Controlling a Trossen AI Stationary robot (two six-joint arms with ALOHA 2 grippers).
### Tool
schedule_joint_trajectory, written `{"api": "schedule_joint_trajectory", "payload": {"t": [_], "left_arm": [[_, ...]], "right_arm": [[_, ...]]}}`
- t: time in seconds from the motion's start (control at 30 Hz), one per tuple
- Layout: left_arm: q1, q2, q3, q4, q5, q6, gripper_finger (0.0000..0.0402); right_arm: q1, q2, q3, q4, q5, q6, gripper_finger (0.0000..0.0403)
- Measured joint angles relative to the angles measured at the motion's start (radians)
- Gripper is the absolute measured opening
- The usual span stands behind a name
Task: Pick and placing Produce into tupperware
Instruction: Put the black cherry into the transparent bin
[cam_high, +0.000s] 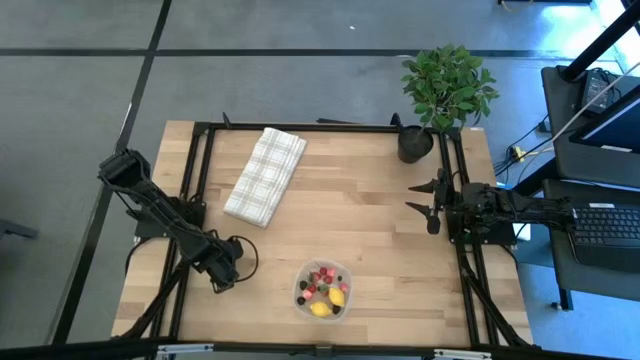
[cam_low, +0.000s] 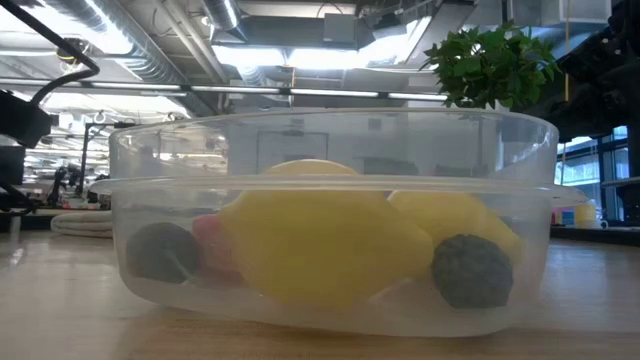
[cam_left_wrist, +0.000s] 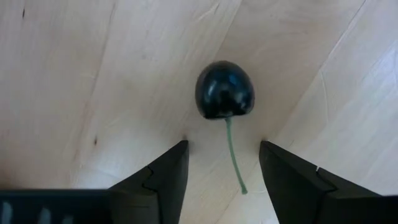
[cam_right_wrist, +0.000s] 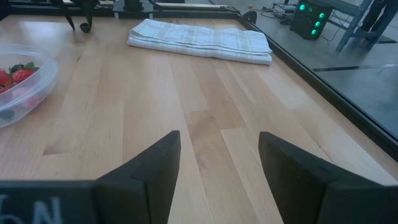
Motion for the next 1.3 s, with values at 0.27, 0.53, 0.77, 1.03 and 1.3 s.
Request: {"api": "schedule_joint_trajectory", "payload": {"t": [0.27, 0.53, 0.77, 1.03, 1.3], "left_arm": [[0.000, 0.001, -0.001, 0.000, -0.010, -0.001, 0.0128], [0.000, 0.001, -0.002, 0.000, -0.016, 0.002, 0.0065], [0.000, 0.001, -0.002, 0.000, -0.018, 0.002, 0.0010], [0.000, 0.001, -0.003, -0.001, -0.019, 0.003, 0.0003], [0.053, -0.052, 0.033, -0.014, 0.029, 0.053, 0.0002]], "right_arm": [[0.000, 0.000, 0.000, 0.000, 0.000, 0.000, 0.0219], [0.000, 0.000, 0.000, 0.000, 0.000, 0.000, 0.0219], [0.000, 0.000, 0.000, 0.000, 0.000, 0.000, 0.0219], [0.000, 0.000, 0.000, 0.000, 0.000, 0.000, 0.0219], [0.000, 0.000, 0.000, 0.000, 0.000, 0.000, 0.0219]]}}
